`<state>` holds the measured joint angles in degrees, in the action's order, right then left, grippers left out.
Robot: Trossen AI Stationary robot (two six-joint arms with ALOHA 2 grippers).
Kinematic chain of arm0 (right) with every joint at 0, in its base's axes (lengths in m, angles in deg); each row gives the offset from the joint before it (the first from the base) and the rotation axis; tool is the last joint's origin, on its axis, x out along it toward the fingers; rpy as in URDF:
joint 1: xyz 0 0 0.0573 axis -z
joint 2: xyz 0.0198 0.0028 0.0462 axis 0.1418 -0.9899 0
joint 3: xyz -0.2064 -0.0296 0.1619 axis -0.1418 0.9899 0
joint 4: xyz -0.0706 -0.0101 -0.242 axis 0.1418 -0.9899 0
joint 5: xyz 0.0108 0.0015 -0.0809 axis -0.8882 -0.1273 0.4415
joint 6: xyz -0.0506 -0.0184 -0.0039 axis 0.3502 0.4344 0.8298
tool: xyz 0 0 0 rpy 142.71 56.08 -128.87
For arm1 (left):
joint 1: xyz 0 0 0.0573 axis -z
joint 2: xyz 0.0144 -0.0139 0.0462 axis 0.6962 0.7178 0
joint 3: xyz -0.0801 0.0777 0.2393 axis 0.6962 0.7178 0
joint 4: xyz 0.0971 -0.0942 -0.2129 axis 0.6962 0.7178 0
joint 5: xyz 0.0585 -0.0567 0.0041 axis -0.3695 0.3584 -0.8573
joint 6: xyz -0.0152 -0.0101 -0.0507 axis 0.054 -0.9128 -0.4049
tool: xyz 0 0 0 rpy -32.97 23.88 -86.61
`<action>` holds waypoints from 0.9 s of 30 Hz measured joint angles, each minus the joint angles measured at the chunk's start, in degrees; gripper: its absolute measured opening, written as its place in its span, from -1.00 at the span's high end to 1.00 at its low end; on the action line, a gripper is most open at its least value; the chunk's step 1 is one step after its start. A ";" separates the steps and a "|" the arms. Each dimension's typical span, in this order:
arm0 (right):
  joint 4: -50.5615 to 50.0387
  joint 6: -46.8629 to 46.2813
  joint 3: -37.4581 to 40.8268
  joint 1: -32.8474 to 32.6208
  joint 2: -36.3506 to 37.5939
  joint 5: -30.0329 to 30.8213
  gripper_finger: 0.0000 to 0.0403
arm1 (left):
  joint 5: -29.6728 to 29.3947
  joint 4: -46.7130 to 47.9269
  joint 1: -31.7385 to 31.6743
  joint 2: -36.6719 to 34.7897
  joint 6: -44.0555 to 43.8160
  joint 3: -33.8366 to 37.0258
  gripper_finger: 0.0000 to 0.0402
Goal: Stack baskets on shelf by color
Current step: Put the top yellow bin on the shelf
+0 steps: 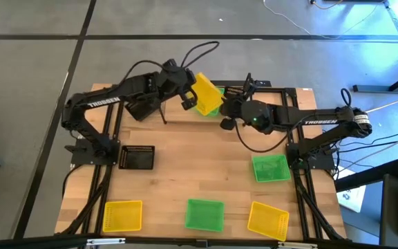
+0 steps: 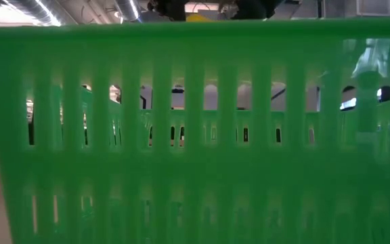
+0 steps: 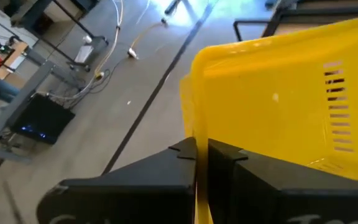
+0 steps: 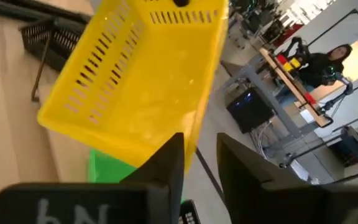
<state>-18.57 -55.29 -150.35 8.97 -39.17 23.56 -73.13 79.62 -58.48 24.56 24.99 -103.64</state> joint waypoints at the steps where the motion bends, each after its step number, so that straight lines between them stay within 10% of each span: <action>1: 1.13 0.34 0.00 -0.21 0.00 0.47 0.53 | 0.02 2.43 -0.38 0.00 0.38 -1.09 1.00; 19: 10.83 12.38 -0.02 -2.64 0.04 1.00 0.50 | 25.27 15.86 -15.68 4.65 23.67 -5.05 1.00; 27: 10.83 12.41 -0.02 -2.62 0.04 1.00 0.50 | 27.83 15.98 -19.77 12.04 31.65 -5.05 1.00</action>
<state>-7.73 -42.88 -150.37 6.35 -39.12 24.56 -45.30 95.60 -78.25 36.60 56.63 -108.68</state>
